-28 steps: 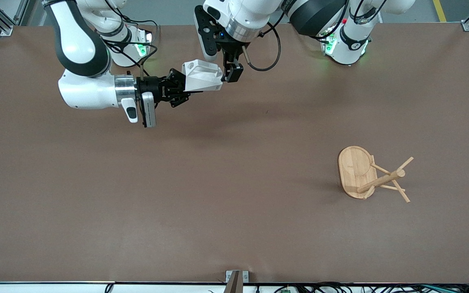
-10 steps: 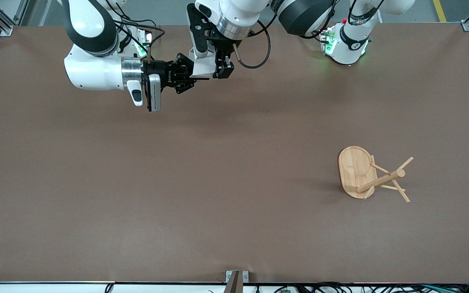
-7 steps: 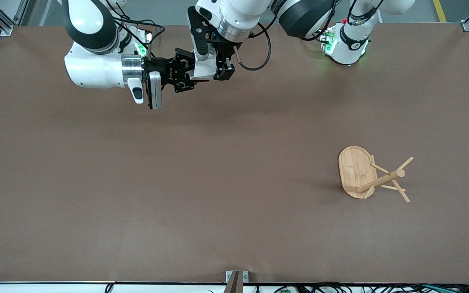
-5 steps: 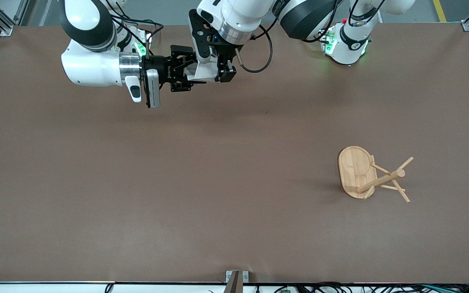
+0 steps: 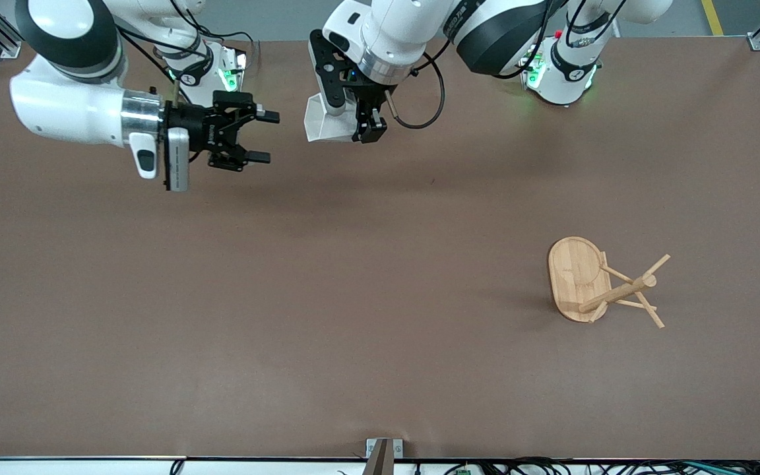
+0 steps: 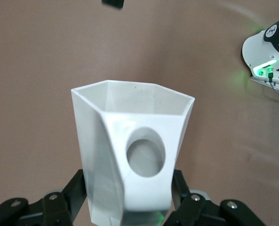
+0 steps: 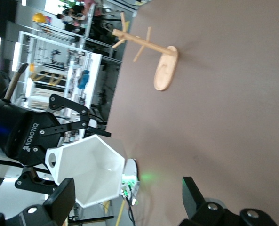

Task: Hang cup on rack
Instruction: 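Carry the cup with the left gripper while the right gripper withdraws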

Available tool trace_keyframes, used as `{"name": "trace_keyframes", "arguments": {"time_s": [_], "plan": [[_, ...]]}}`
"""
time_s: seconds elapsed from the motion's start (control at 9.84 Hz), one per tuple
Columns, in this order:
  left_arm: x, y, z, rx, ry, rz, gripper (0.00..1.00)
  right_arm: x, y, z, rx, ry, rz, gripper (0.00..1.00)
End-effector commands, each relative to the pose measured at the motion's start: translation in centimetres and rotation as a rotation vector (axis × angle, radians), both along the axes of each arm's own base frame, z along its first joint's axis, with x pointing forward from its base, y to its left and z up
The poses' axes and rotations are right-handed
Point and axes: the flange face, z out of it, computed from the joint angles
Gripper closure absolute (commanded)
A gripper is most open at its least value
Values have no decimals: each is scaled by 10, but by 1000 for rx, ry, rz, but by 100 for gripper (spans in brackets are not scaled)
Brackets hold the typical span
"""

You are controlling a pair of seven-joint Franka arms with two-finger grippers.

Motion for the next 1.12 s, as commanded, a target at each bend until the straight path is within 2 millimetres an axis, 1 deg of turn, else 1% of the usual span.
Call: {"name": "trace_keyframes", "arguments": {"time_s": [0.0,0.1,0.2,0.3,0.41,0.51,0.61,0.71,0.81,0.91,1.02], "plan": [[14,8,-22,34,8,28,100,11,-54,23,-244,-8,-32,0],[22,14,-25,39,21,65,100,19,-92,23,-349,2,-84,0],[28,17,-34,56,58,155,100,23,-122,25,-441,4,-120,0],[33,22,-37,68,83,230,100,27,-157,21,-554,-1,-154,0],[51,39,-41,77,100,302,100,31,-195,15,-682,-26,-183,0],[64,55,-43,101,108,359,99,34,-234,18,-755,-47,-230,0],[76,77,-47,163,138,464,99,45,-260,45,-863,-121,-242,0],[87,91,-46,190,135,549,100,58,-273,66,-997,-166,-217,0],[102,110,-49,197,156,636,99,62,-276,82,-1036,-191,-235,0],[104,117,-49,210,180,714,100,65,-276,106,-1036,-190,-323,0],[106,124,-46,216,195,777,100,61,-275,127,-1026,-126,-389,0]]}}
